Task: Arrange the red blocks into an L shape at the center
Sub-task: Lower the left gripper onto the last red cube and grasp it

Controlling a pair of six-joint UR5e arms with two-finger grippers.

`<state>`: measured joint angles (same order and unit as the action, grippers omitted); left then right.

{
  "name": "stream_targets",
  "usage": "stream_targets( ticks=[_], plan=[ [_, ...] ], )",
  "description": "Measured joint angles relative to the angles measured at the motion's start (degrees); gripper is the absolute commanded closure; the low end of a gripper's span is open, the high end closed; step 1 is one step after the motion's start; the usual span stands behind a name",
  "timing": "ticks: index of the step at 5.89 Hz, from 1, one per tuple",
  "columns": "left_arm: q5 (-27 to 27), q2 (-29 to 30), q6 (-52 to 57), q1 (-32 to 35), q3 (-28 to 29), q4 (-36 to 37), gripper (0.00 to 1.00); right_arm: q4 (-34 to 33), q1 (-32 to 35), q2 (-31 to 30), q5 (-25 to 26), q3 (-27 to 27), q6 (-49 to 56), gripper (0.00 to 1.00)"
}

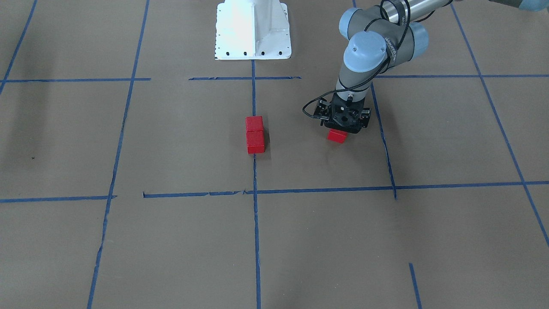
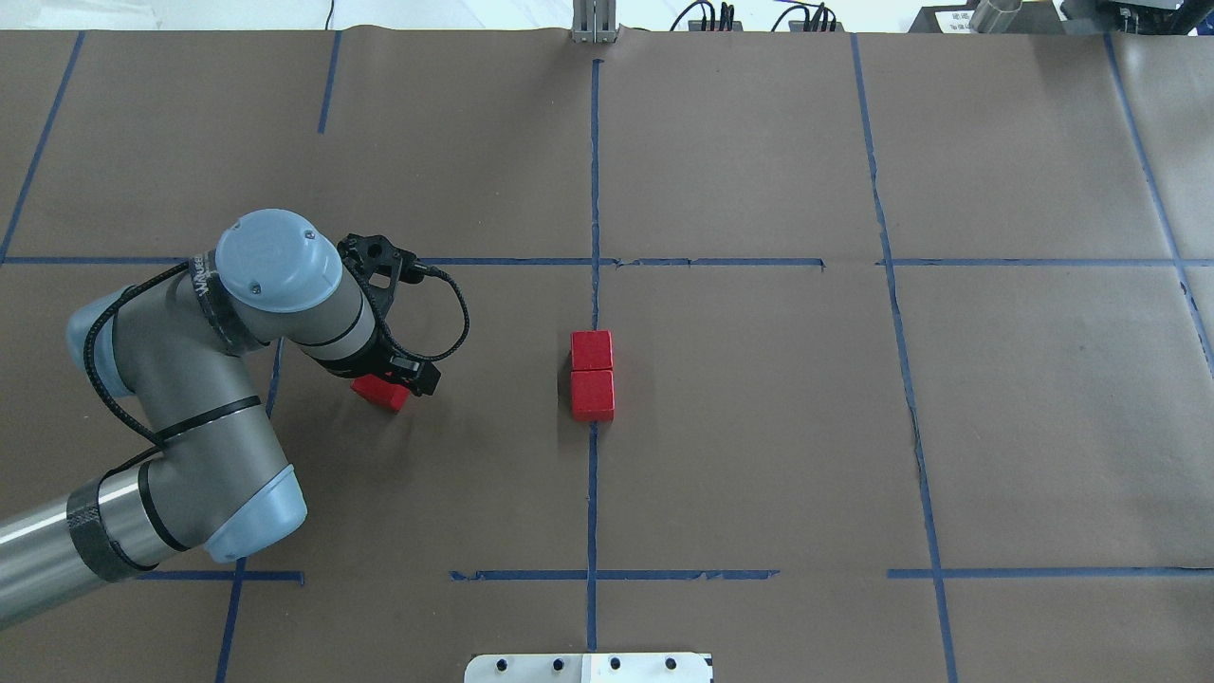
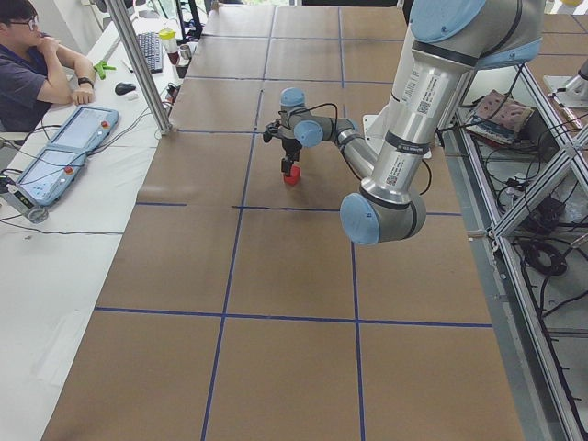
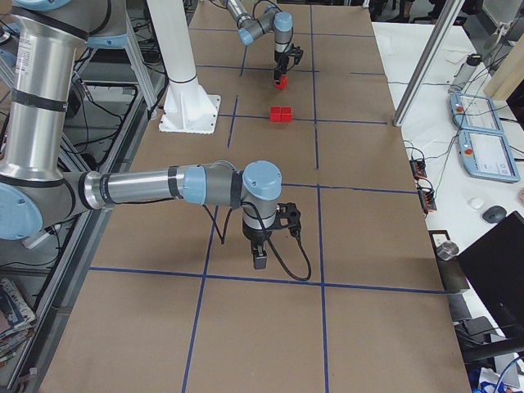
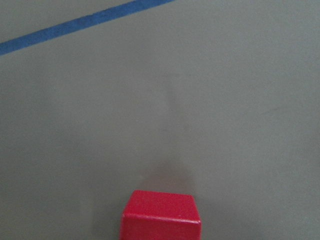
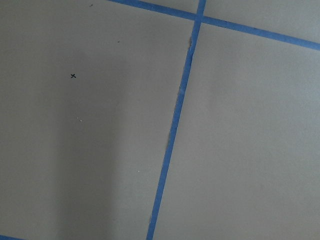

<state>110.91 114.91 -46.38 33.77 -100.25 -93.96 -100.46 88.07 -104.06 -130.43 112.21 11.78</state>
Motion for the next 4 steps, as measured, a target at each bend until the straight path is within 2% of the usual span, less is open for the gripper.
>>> stream_targets(
  ticks=[2, 4],
  plan=[
    [0.01, 0.21, 0.31, -0.02, 1.44, -0.06, 0.14, 0.00, 0.00, 0.00, 0.00, 0.02, 0.00, 0.00],
    [0.07, 0.77, 0.31, -0.06, 2.55, -0.08, 0.22, 0.00, 0.00, 0.00, 0.00, 0.03, 0.00, 0.00]
  ],
)
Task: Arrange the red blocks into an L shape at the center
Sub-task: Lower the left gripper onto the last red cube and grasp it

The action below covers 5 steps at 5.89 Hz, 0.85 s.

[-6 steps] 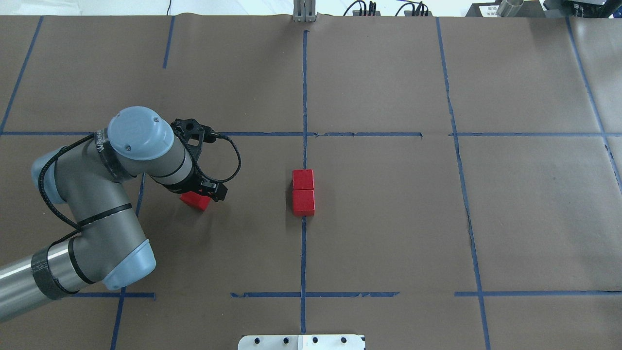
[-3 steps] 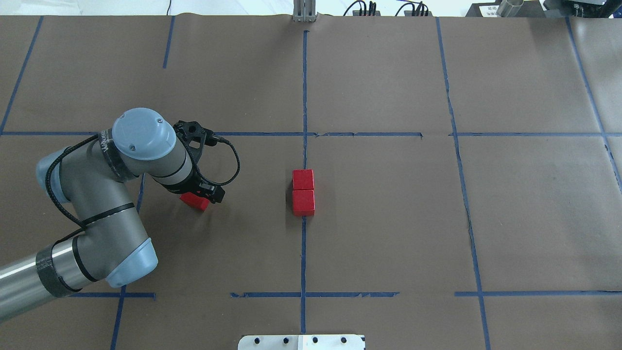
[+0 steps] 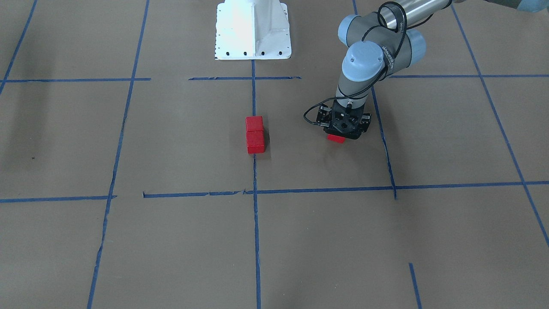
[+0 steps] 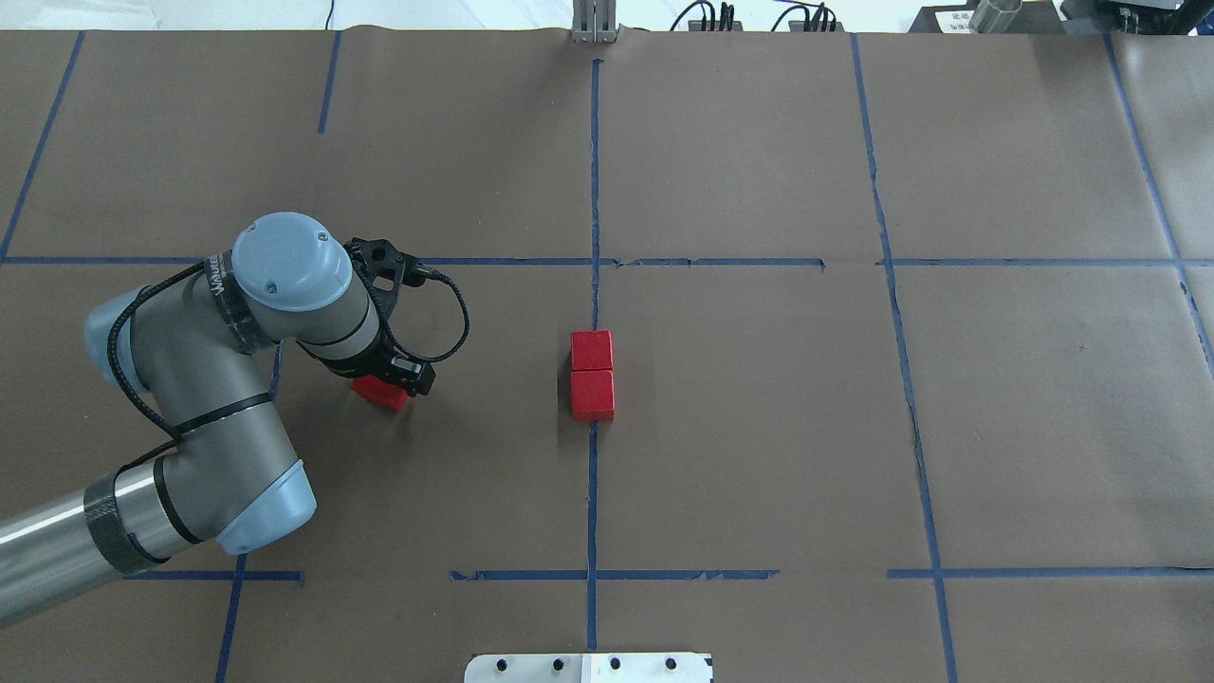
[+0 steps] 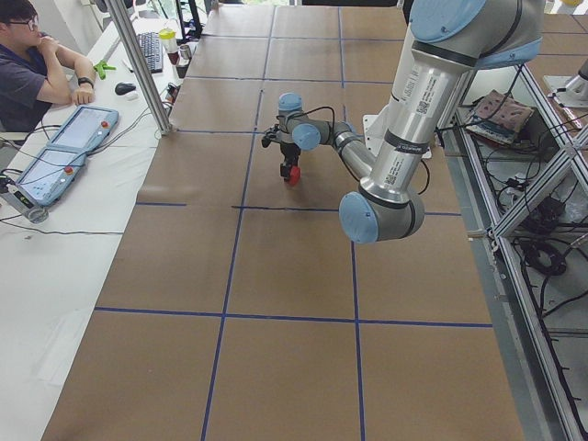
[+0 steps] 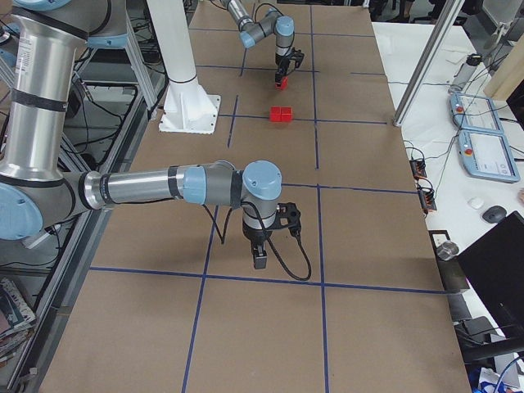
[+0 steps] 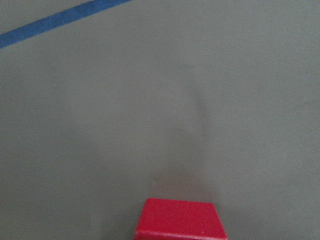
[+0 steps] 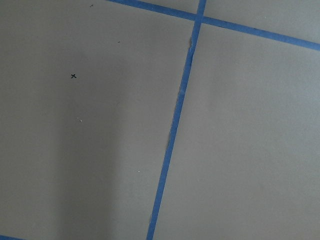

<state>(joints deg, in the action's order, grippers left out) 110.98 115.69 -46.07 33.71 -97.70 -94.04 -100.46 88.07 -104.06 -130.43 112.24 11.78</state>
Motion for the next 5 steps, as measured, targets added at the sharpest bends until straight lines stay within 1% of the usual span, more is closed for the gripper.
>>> stream_targets(
  ticks=[1, 3, 4, 5],
  plan=[
    [0.02, 0.13, -0.03, -0.03, 0.24, 0.02, 0.27, 0.00, 0.00, 0.00, 0.00, 0.00, 0.00, 0.00],
    [0.02, 0.33, 0.07, -0.05, 0.91, 0.04, 0.29, 0.00, 0.00, 0.00, 0.00, 0.00, 0.00, 0.00],
    [0.02, 0.35, 0.09, -0.05, 1.05, 0.07, 0.45, 0.00, 0.00, 0.00, 0.00, 0.00, 0.00, 0.00],
    [0.05, 0.37, 0.10, -0.04, 1.06, 0.06, 0.63, 0.00, 0.00, 0.00, 0.00, 0.00, 0.00, 0.00]
  ],
)
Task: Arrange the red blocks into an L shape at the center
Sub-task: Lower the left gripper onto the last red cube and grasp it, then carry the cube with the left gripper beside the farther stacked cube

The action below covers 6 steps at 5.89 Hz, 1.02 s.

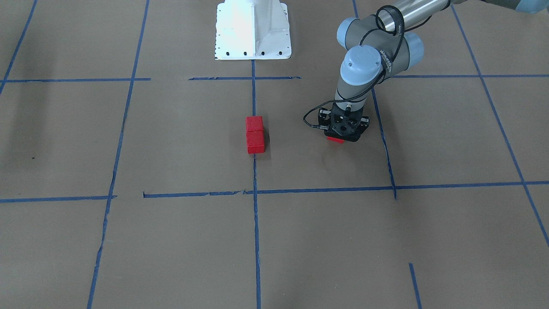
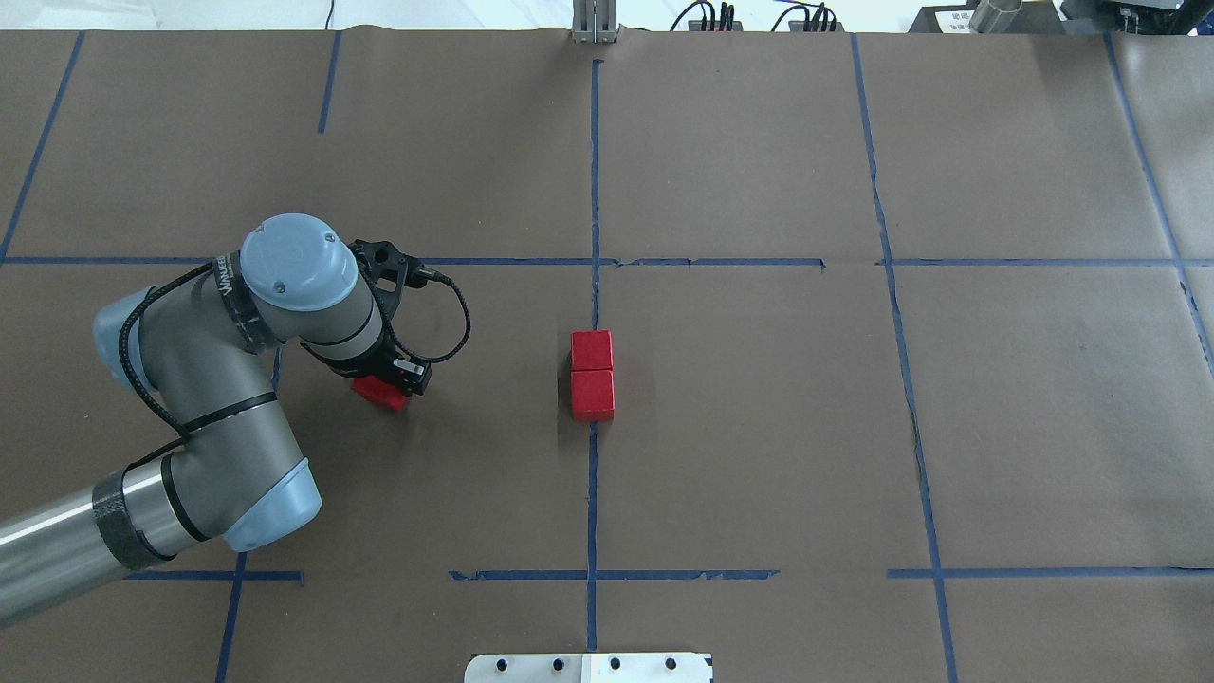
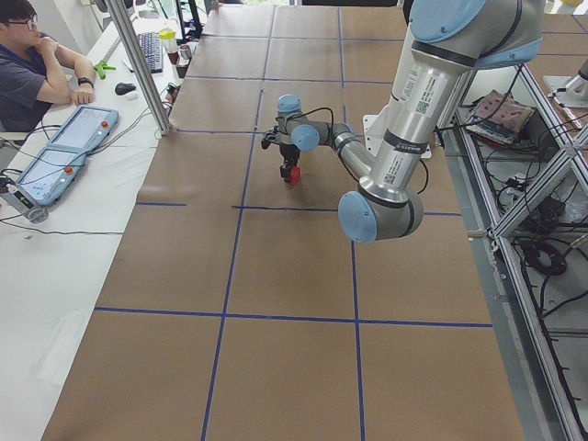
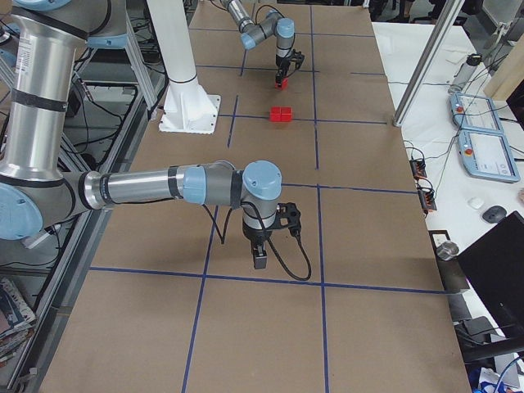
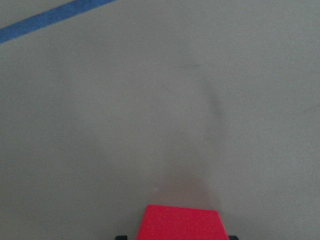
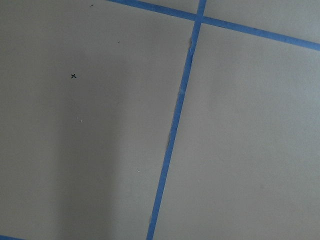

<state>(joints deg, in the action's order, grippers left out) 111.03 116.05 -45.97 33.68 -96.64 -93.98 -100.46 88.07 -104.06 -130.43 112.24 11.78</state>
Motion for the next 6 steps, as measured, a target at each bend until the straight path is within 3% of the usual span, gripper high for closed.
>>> stream_targets(
  ticks=[1, 3, 4, 6],
  plan=[
    [0.14, 0.66, -0.15, 0.32, -0.05, 0.27, 0.73, 0.00, 0.00, 0.00, 0.00, -0.02, 0.00, 0.00],
    [0.66, 2.50, -5.42, 2.71, -2.01, 3.41, 0.75, 0.00, 0.00, -0.02, -0.02, -0.01, -0.07, 0.00],
    [0.90, 2.95, -15.32, 4.12, -4.12, 5.68, 0.75, 0.00, 0.00, -0.06, -0.06, 0.14, -0.08, 0.00],
    [1.43, 5.97, -48.05, 4.81, -6.07, 7.02, 0.75, 0.00, 0.00, -0.08, -0.13, 0.31, -0.09, 0.00]
  ],
)
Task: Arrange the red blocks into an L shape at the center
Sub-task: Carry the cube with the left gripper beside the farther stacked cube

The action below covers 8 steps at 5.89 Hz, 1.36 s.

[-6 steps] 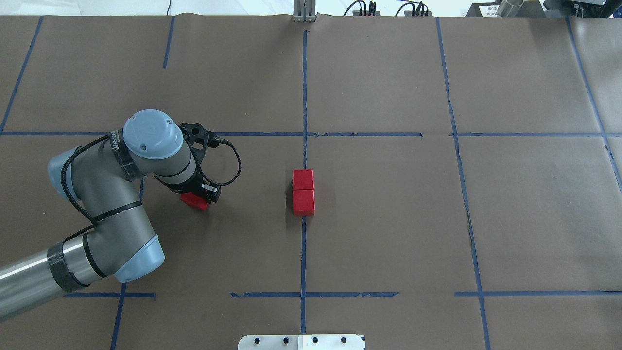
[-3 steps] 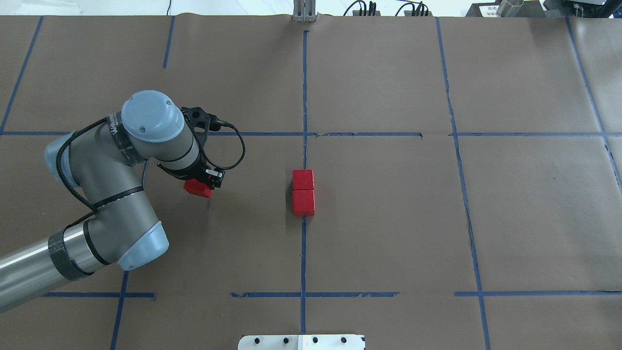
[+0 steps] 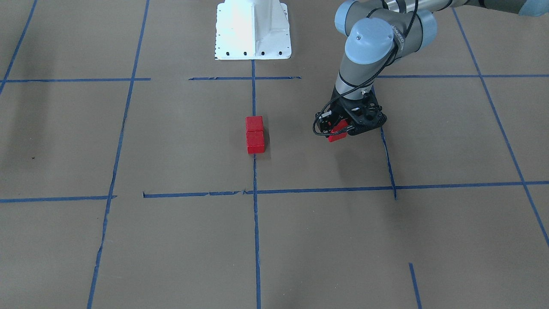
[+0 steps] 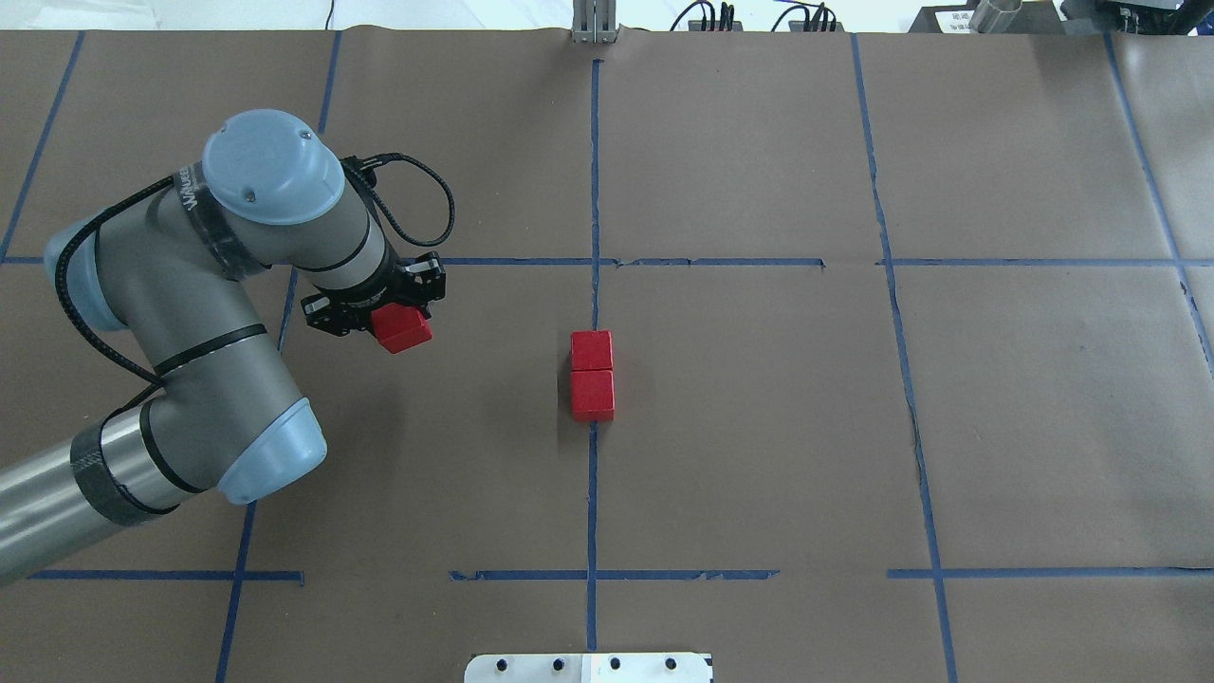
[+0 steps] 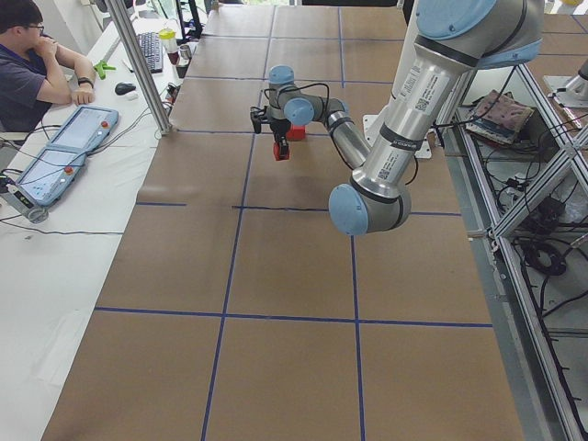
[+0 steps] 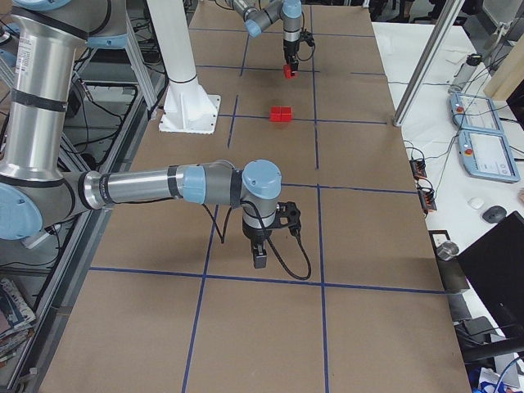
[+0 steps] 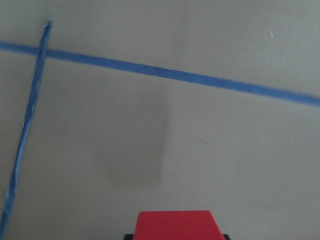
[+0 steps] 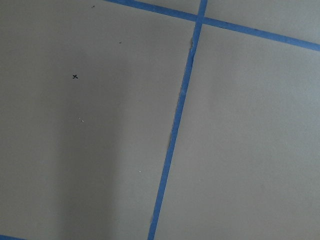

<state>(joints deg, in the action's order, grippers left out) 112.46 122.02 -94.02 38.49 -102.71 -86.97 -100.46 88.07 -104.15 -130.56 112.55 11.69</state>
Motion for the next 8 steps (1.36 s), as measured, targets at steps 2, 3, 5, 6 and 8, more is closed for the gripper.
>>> stream_targets(
  ticks=[2, 3, 5, 6, 8],
  plan=[
    [-0.49, 5.12, -38.44, -0.28, 2.85, 0.07, 0.75, 0.00, 0.03, 0.00, 0.04, 0.04, 0.06, 0.00],
    [-0.81, 6.99, -51.97, -0.31, 5.31, -0.18, 0.75, 0.00, 0.06, 0.00, 0.04, 0.04, 0.11, 0.00],
    [-1.11, 11.84, -64.49, -1.76, 12.43, -0.68, 0.74, 0.00, 0.15, -0.10, 0.08, -0.08, 0.10, 0.00],
    [-1.16, 13.29, -65.96, -3.60, 14.63, -1.08, 0.74, 0.00, 0.17, -0.14, 0.06, -0.15, 0.10, 0.00],
    [-1.23, 13.78, -67.26, -5.87, 15.92, -1.89, 0.70, 0.00, 0.12, -0.18, 0.11, -0.25, 0.09, 0.00]
  ],
)
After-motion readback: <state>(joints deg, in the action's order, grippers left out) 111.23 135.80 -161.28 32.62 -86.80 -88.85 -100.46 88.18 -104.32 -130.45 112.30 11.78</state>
